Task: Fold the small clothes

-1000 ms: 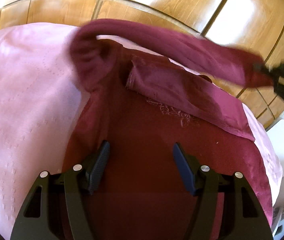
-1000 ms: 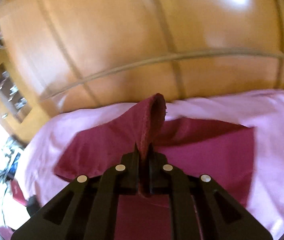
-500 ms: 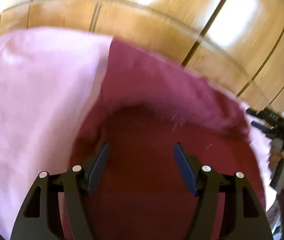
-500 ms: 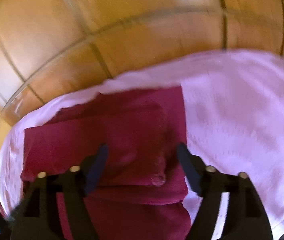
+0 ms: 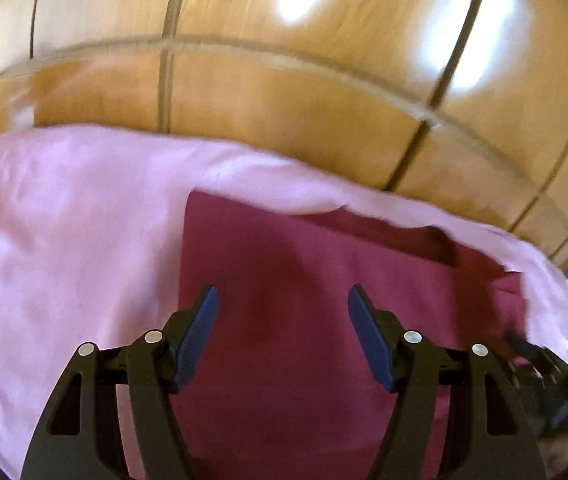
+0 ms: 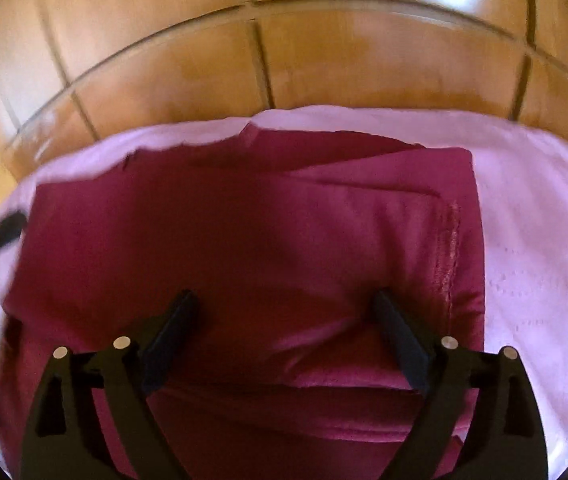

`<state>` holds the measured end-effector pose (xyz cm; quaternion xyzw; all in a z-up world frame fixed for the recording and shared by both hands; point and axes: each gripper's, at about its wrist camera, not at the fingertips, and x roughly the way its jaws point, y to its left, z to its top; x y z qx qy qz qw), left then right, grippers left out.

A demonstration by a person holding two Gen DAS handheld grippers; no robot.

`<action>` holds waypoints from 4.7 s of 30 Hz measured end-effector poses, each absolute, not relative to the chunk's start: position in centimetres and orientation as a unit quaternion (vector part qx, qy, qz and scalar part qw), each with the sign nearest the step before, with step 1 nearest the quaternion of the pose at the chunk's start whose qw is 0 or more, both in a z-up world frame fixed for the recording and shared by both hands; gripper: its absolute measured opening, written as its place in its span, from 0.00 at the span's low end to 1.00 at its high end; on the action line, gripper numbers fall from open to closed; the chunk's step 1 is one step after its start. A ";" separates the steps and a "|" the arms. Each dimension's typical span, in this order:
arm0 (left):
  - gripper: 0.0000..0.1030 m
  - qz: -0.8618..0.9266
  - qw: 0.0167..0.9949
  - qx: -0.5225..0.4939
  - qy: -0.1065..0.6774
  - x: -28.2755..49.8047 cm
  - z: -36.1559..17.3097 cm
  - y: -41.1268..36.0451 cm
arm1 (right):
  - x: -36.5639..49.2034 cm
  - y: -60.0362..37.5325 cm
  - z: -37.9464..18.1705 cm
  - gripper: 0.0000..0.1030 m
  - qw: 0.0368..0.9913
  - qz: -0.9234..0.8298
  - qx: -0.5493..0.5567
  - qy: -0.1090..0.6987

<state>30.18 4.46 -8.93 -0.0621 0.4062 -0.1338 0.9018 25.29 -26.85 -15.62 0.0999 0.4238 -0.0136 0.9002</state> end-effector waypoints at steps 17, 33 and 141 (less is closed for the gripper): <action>0.78 -0.100 0.915 0.050 0.387 27.4 -10.6 2.0 | 25.4 -26.6 -16.4 0.98 0.904 -0.010 0.085 0.418; 0.80 -0.126 0.924 0.006 0.361 18.6 -7.1 5.0 | 25.5 -25.8 -16.4 0.98 0.903 -0.020 0.072 0.423; 0.18 -0.270 0.811 -0.154 0.495 3.3 -9.8 16.6 | -1.8 -33.8 -12.9 0.25 0.809 0.120 0.259 0.513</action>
